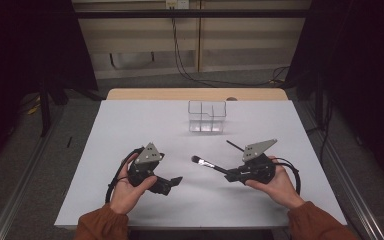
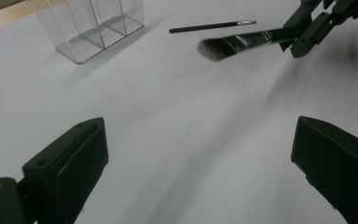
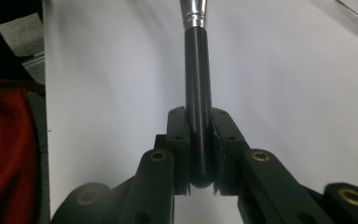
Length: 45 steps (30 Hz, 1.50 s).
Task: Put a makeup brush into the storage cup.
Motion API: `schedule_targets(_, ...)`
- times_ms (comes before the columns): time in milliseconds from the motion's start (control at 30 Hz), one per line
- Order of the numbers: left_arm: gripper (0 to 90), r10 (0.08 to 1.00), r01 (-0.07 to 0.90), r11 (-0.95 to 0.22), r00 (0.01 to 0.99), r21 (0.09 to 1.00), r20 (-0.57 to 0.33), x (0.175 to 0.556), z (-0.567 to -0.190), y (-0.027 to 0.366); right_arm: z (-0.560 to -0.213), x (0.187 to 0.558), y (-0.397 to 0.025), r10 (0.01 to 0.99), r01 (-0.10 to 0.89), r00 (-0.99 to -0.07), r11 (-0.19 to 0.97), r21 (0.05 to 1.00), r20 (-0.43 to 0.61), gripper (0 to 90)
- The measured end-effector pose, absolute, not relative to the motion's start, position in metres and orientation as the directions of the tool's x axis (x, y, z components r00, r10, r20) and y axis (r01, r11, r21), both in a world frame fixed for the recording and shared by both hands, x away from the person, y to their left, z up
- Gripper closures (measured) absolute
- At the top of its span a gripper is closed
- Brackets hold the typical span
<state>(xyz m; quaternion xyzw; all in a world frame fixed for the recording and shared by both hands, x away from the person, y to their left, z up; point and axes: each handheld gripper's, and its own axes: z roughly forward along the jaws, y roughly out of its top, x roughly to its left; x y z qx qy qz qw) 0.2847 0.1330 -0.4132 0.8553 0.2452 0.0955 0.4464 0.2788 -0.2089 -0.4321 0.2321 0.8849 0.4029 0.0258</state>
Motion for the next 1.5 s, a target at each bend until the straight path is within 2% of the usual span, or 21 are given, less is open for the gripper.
schedule_targets(500, 4.2, 0.506, 0.325, -0.451, 0.86, 0.831, -0.062, 0.283, -0.416, 0.13, -0.431, 0.272, -0.212, 0.433, 0.342, -0.887, 0.388, 0.856, 0.158, 80.0)
schedule_targets(800, 4.2, 0.508, 0.309, -0.444, 0.86, 0.841, -0.048, 0.283, -0.417, 0.127, -0.429, 0.27, -0.208, 0.468, 0.308, -0.875, 0.337, 0.89, 0.126, 79.9)
schedule_targets(1100, 4.7, 0.506, 0.306, -0.383, 0.859, 0.872, -0.079, 0.281, -0.416, 0.121, -0.426, 0.269, -0.207, 0.477, 0.28, -0.87, 0.279, 0.919, 0.121, 80.0)
schedule_targets(1300, 4.7, 0.499, 0.305, -0.332, 0.86, 0.892, -0.109, 0.282, -0.413, 0.116, -0.423, 0.269, -0.208, 0.478, 0.272, -0.871, 0.27, 0.923, 0.117, 79.9)
schedule_targets(1500, 4.3, 0.48, 0.273, -0.318, 0.872, 0.908, -0.094, 0.282, -0.408, 0.101, -0.424, 0.267, -0.201, 0.466, 0.249, -0.88, 0.283, 0.926, 0.095, 79.9)
